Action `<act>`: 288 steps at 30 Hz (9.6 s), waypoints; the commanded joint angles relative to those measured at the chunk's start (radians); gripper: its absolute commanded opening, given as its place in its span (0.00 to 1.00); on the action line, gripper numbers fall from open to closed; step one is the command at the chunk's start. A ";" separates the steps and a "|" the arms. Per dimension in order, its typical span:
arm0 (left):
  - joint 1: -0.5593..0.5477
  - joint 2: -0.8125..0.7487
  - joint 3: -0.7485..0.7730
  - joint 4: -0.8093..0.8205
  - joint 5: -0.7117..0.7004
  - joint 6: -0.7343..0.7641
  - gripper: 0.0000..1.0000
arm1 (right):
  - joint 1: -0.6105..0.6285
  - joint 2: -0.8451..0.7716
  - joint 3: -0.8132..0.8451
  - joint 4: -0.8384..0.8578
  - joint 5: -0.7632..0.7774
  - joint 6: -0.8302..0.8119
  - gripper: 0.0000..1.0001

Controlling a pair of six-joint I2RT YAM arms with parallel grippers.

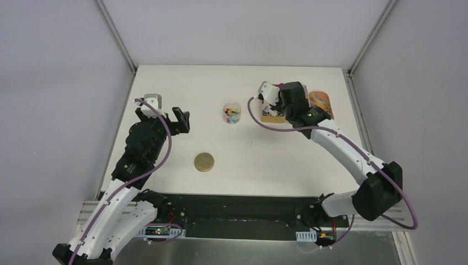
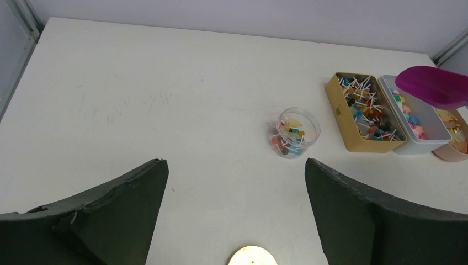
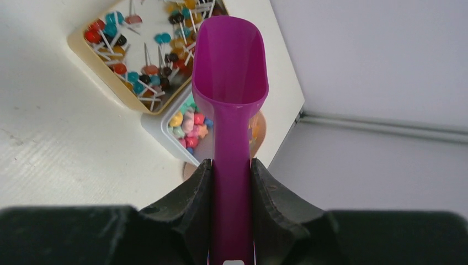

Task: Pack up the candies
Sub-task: Scoop the fake candies from the storage box, then place the fake candies in the packing bottle, then scoop the fake candies from the storage box.

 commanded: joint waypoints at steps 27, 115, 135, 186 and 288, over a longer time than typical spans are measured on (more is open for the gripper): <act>0.006 -0.010 -0.002 0.009 0.009 0.020 0.99 | -0.494 0.184 0.350 -0.560 -0.103 0.515 0.00; 0.006 -0.007 -0.002 0.009 0.025 0.018 0.99 | -0.598 -0.182 -0.392 0.265 -0.231 0.544 0.00; 0.006 -0.016 -0.001 0.008 0.011 0.017 0.99 | -0.545 -0.289 -0.368 0.279 -0.328 0.460 0.00; 0.006 -0.027 0.001 0.003 -0.019 0.024 0.99 | 0.177 0.110 0.002 0.140 -0.026 0.139 0.00; 0.006 -0.034 0.000 0.002 -0.030 0.026 0.99 | -0.124 0.057 0.115 -0.238 0.101 0.246 0.00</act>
